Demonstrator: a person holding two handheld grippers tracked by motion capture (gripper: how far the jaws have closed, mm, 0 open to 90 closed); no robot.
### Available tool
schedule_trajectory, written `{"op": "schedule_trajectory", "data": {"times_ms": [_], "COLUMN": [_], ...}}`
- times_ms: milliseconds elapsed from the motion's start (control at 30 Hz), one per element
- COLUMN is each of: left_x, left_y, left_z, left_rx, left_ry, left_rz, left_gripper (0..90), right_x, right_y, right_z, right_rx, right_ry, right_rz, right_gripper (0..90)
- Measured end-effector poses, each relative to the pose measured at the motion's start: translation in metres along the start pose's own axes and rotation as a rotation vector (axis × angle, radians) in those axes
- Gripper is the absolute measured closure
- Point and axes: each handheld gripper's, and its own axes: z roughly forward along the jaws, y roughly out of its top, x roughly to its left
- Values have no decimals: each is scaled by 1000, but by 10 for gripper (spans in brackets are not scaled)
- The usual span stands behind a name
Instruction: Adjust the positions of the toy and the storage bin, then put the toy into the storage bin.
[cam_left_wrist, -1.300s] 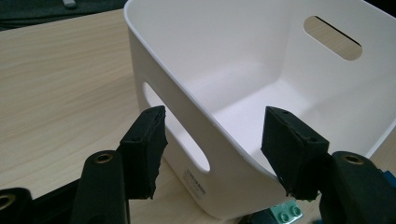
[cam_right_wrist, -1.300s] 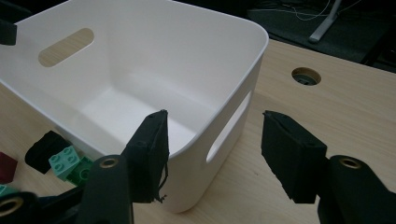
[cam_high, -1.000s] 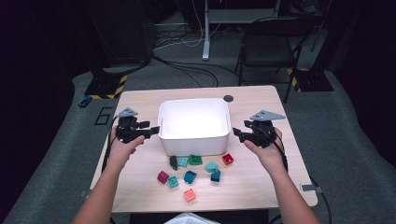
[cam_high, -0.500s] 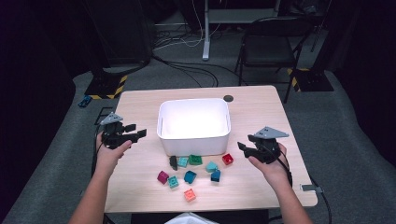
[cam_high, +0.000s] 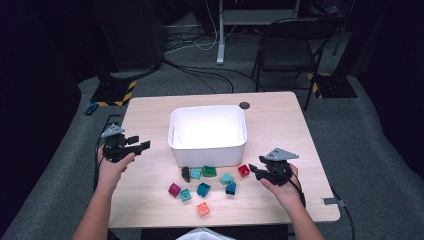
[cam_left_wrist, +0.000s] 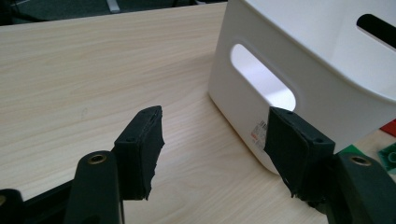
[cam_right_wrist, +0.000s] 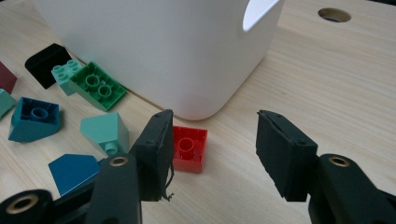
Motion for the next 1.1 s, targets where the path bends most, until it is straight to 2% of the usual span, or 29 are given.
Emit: {"op": "schedule_trajectory", "data": {"times_ms": [267,400,567,700,867,1100], "left_x": [2,2,2,4,3,3], "left_y": [-1,-1,0,0,3,4], "left_z": [-1,-1,-1,-1,0,4], "left_rx": [-8,-14,-17,-23,-40,-39], "left_ry": [2,3,-1,0,8,10], "left_rz": [-6,-8,-16,-25,-11,-5], "left_gripper": [366,357,336,330,323,323], "right_x": [7,10,10,10,12,13], "right_y": [-4,-9,-10,-11,-14,-16], "right_z": [11,17,19,22,23,27], "right_rx": [29,61,67,67,82,95], "right_ry": [23,35,42,57,63,63], "right_rz": [-22,-24,-31,-17,-30,-22], "right_gripper": [453,448,447,447,455,467]}}
